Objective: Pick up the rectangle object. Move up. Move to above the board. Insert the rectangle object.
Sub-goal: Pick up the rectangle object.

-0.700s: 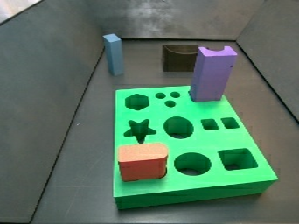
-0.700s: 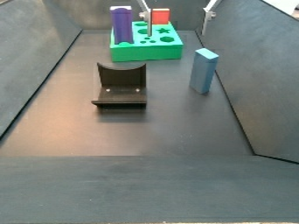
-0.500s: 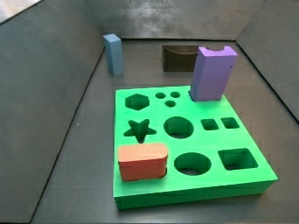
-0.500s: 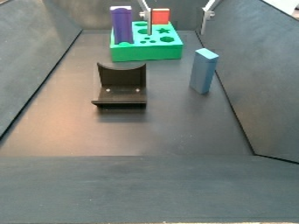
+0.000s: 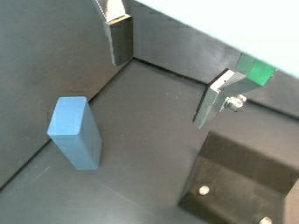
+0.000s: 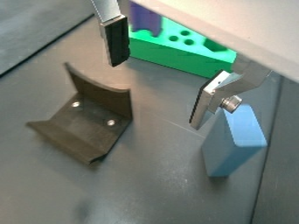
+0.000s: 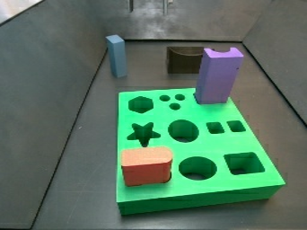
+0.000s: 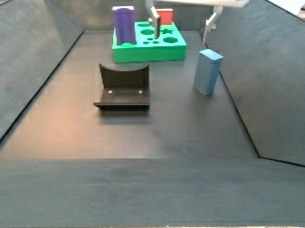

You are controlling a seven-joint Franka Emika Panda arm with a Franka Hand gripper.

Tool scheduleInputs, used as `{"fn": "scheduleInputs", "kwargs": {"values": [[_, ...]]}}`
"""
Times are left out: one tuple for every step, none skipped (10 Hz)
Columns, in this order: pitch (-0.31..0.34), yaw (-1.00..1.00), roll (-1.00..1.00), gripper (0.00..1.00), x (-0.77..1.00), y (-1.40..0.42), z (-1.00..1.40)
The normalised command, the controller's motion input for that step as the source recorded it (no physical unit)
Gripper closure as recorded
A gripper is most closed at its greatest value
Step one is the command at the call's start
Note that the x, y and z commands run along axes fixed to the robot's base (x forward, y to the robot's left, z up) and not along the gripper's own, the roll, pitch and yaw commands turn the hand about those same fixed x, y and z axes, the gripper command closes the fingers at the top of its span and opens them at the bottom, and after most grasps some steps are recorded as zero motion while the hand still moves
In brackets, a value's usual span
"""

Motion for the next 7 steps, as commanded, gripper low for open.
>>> {"fn": "scheduleInputs", "kwargs": {"values": [[-0.139, -0.69, 0.0, 0.0, -0.29, -0.11, -0.39], [-0.124, -0.68, 0.0, 0.0, -0.32, -0.09, -0.39], [-0.114, -0.7, 0.0, 0.0, -0.3, -0.09, -0.33], [-0.106, -0.72, 0.0, 0.0, -0.26, -0.07, -0.28], [-0.107, -0.71, 0.0, 0.0, -0.23, -0.08, -0.25], [-0.126, -0.73, 0.0, 0.0, -0.2, -0.1, -0.22], [-0.11, -0.72, 0.0, 0.0, -0.17, -0.09, -0.21]]}}
